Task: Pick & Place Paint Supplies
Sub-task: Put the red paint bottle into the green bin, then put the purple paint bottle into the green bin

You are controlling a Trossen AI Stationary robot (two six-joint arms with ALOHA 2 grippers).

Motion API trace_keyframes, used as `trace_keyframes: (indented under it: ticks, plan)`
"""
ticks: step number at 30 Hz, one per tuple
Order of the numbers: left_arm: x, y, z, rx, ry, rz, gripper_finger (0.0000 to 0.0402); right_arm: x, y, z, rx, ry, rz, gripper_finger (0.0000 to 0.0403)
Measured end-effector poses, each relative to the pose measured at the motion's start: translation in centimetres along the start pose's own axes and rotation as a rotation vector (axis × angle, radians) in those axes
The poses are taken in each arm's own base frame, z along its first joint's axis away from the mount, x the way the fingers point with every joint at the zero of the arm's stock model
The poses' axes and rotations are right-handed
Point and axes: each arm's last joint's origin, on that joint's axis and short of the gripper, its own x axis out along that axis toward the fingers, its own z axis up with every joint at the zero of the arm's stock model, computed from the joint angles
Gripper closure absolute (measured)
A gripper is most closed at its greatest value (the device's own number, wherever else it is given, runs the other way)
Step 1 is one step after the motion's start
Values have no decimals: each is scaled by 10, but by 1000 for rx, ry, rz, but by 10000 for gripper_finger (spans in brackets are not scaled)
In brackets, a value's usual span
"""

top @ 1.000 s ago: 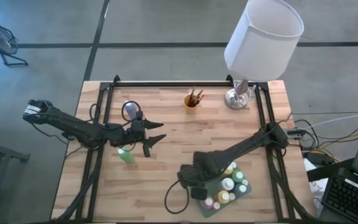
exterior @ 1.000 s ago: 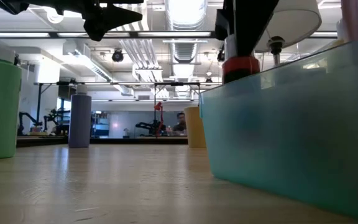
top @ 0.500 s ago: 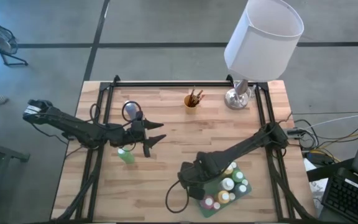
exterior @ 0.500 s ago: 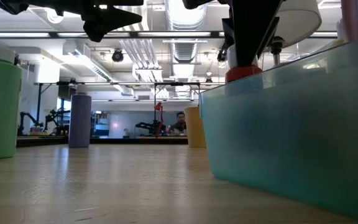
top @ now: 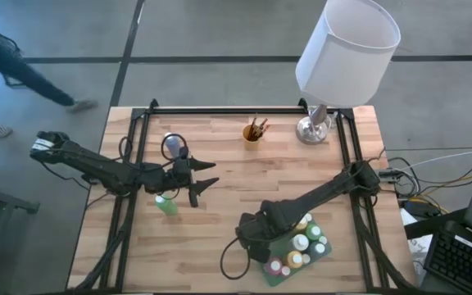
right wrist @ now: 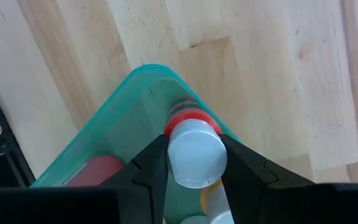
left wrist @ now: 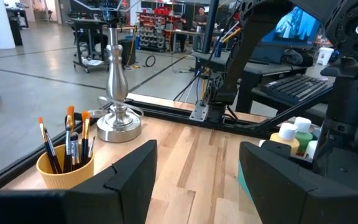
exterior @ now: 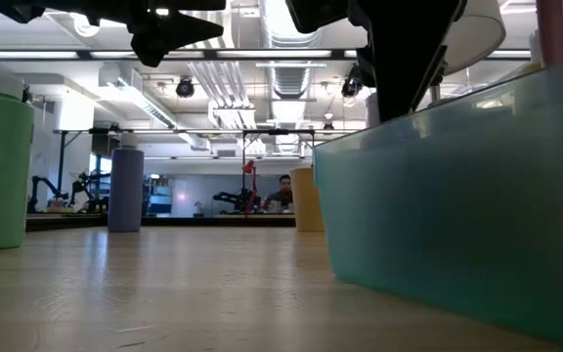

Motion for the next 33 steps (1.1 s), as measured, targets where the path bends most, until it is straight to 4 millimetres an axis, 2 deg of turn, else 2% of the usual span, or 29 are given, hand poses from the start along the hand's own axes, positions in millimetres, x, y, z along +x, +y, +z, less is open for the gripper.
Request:
trace_keyframes:
  ticks: [20,33]
  plan:
    - [0,0,0,1,1,0,167,0,-1,-1,-4,5,-2,194]
    - [0,0,0,2,2,0,167,-25,-3,-2,-4,-31,38,151]
